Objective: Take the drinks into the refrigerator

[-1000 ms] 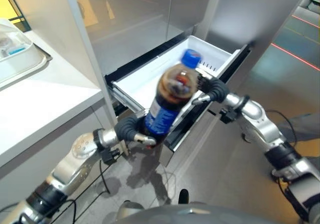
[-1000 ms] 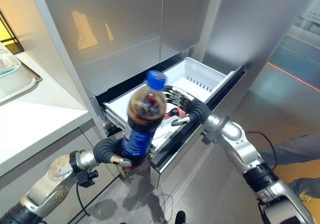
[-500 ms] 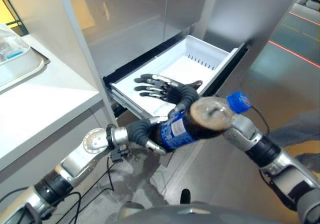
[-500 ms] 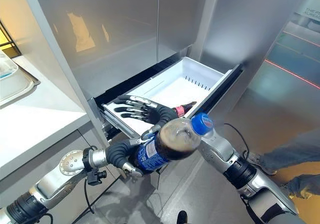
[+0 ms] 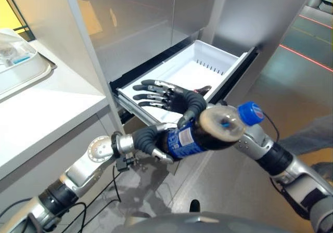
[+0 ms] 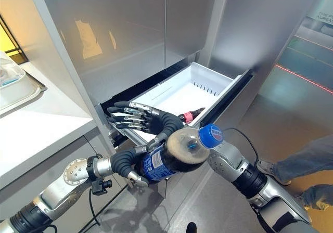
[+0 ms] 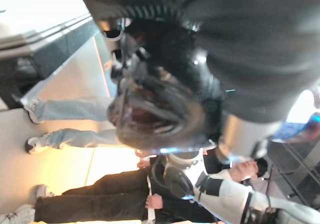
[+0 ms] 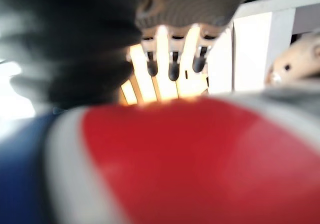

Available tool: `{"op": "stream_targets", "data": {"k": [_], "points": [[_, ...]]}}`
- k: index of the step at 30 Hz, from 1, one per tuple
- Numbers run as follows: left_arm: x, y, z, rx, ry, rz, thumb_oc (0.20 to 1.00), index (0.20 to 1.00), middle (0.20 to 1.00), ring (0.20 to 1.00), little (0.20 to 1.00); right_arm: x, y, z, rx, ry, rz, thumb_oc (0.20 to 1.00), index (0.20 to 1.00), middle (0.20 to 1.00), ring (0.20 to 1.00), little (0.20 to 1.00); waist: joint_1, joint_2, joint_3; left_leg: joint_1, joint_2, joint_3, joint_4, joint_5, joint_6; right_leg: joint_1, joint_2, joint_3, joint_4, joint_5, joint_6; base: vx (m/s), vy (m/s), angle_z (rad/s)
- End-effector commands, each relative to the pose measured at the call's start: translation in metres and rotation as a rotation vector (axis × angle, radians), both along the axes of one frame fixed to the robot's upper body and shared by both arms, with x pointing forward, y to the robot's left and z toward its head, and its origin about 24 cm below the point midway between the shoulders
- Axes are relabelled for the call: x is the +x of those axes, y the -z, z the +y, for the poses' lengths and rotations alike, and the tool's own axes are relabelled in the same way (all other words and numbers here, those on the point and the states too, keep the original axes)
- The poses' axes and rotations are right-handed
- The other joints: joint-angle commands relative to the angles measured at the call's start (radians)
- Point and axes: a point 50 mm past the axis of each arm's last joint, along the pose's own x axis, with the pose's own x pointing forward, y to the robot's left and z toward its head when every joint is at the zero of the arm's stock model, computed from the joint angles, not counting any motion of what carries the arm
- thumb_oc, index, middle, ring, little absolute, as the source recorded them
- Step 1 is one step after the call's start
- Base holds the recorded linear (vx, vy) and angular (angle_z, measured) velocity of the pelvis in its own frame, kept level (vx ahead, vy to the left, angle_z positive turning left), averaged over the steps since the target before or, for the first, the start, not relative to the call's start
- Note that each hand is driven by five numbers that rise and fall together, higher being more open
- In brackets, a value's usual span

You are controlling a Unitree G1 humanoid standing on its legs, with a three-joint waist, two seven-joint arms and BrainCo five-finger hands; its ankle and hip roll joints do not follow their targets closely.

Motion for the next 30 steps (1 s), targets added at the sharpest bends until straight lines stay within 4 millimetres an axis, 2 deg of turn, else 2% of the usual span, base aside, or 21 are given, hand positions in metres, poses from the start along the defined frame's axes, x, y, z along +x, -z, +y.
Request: {"op": "stream_targets", "data": {"k": [1,4,7,8,10,12,13,14,18,20,21,26,30], "points": [[0.020,-0.036,0.004,-0.232,-0.119,-0.118,0.200,0.200,0.200,0.200,0.200,-0.001,-0.015,-0.007,0.117,0.060,-0.091,1.000,1.000,1.000,1.000,1.000,-0.006,0.003,-0.004,-0.047,-0.071,-0.051,0.001,-0.047,0.103,0.057,0.022,-0.051,0.114,-0.139,0.016,0.00,0.000,0.00],[0.019,-0.035,0.001,-0.251,-0.114,-0.103,0.200,0.200,0.200,0.200,0.200,0.007,-0.004,-0.016,0.110,0.157,-0.070,1.000,1.000,1.000,1.000,1.000,-0.008,0.004,-0.006,-0.048,-0.072,-0.055,0.001,-0.047,0.103,0.058,0.021,-0.054,0.114,-0.140,0.016,0.00,0.000,0.00],[0.018,-0.034,-0.003,-0.286,-0.104,-0.081,0.200,0.200,0.200,0.200,0.200,0.022,0.016,-0.028,0.122,0.316,0.013,1.000,1.000,1.000,1.000,1.000,-0.006,0.004,-0.008,-0.047,-0.071,-0.058,0.001,-0.049,0.104,0.060,0.019,-0.057,0.114,-0.140,0.017,0.00,0.000,0.00],[0.018,-0.034,-0.003,-0.286,-0.104,-0.081,0.200,0.200,0.200,0.200,0.200,0.022,0.016,-0.028,0.122,0.316,0.013,1.000,1.000,1.000,1.000,1.000,-0.006,0.004,-0.008,-0.047,-0.071,-0.058,0.001,-0.049,0.104,0.060,0.019,-0.057,0.114,-0.140,0.017,0.00,0.000,0.00],[0.018,-0.033,-0.004,-0.307,-0.114,-0.069,0.200,0.200,0.200,0.200,0.200,0.035,0.028,-0.043,0.116,0.475,0.043,1.000,1.000,1.000,1.000,1.000,-0.005,0.007,-0.010,-0.047,-0.072,-0.059,0.001,-0.049,0.105,0.062,0.020,-0.058,0.112,-0.140,0.017,0.01,0.006,0.02],[0.018,-0.033,-0.004,-0.315,-0.123,-0.069,0.200,0.200,0.200,0.200,0.200,0.044,0.031,-0.052,0.116,0.584,0.041,1.000,1.000,1.000,1.000,1.000,-0.002,0.009,-0.012,-0.047,-0.072,-0.059,0.001,-0.050,0.105,0.064,0.019,-0.057,0.109,-0.140,0.016,0.01,0.007,0.02],[0.018,-0.033,-0.004,-0.314,-0.122,-0.069,0.200,0.200,0.200,0.200,0.200,0.044,0.031,-0.051,0.117,0.585,0.041,1.000,1.000,1.000,1.000,1.000,-0.002,0.008,-0.011,-0.047,-0.072,-0.058,0.001,-0.051,0.105,0.064,0.019,-0.057,0.110,-0.140,0.016,0.00,0.000,0.00],[0.018,-0.032,-0.004,-0.320,-0.131,-0.059,0.200,0.200,0.200,0.200,0.200,0.054,0.037,-0.062,0.137,0.697,0.086,1.000,1.000,1.000,1.000,1.000,0.000,0.010,-0.013,-0.046,-0.074,-0.058,0.001,-0.052,0.107,0.065,0.019,-0.056,0.108,-0.138,0.016,0.00,0.000,0.00],[0.018,-0.034,-0.003,-0.319,-0.129,-0.056,0.200,0.200,0.200,0.200,0.200,0.072,0.031,-0.076,0.142,0.861,0.068,1.000,1.000,1.000,1.000,1.000,0.007,0.012,-0.012,-0.047,-0.075,-0.055,0.001,-0.053,0.107,0.063,0.020,-0.052,0.105,-0.134,0.018,0.00,0.000,0.00],[0.018,-0.035,-0.003,-0.319,-0.120,-0.050,0.200,0.200,0.200,0.200,0.200,0.076,0.024,-0.079,0.138,0.882,0.038,1.000,1.000,1.000,1.000,1.000,0.008,0.012,-0.011,-0.047,-0.076,-0.053,0.001,-0.054,0.108,0.062,0.020,-0.049,0.105,-0.133,0.018,0.00,0.000,0.00],[0.018,-0.034,-0.004,-0.315,-0.116,-0.045,0.200,0.200,0.200,0.200,0.200,0.080,0.020,-0.089,0.133,0.939,0.026,1.000,1.000,1.000,1.000,1.000,0.009,0.012,-0.012,-0.047,-0.076,-0.052,0.001,-0.054,0.109,0.061,0.021,-0.045,0.105,-0.132,0.018,0.00,0.000,0.00],[0.019,-0.034,-0.005,-0.304,-0.102,-0.037,0.200,0.200,0.200,0.200,0.200,0.086,0.023,-0.109,0.111,1.047,0.037,1.000,1.000,1.000,1.000,1.000,0.004,0.010,-0.010,-0.047,-0.077,-0.051,0.001,-0.056,0.110,0.057,0.022,-0.041,0.108,-0.131,0.019,0.00,0.000,0.00],[0.019,-0.034,-0.006,-0.306,-0.096,-0.033,0.200,0.200,0.200,0.200,0.200,0.085,0.029,-0.116,0.097,1.050,0.059,1.000,1.000,1.000,1.000,1.000,-0.001,0.007,-0.009,-0.046,-0.077,-0.049,0.001,-0.056,0.110,0.056,0.024,-0.039,0.111,-0.131,0.019,0.00,0.000,0.00]]}}
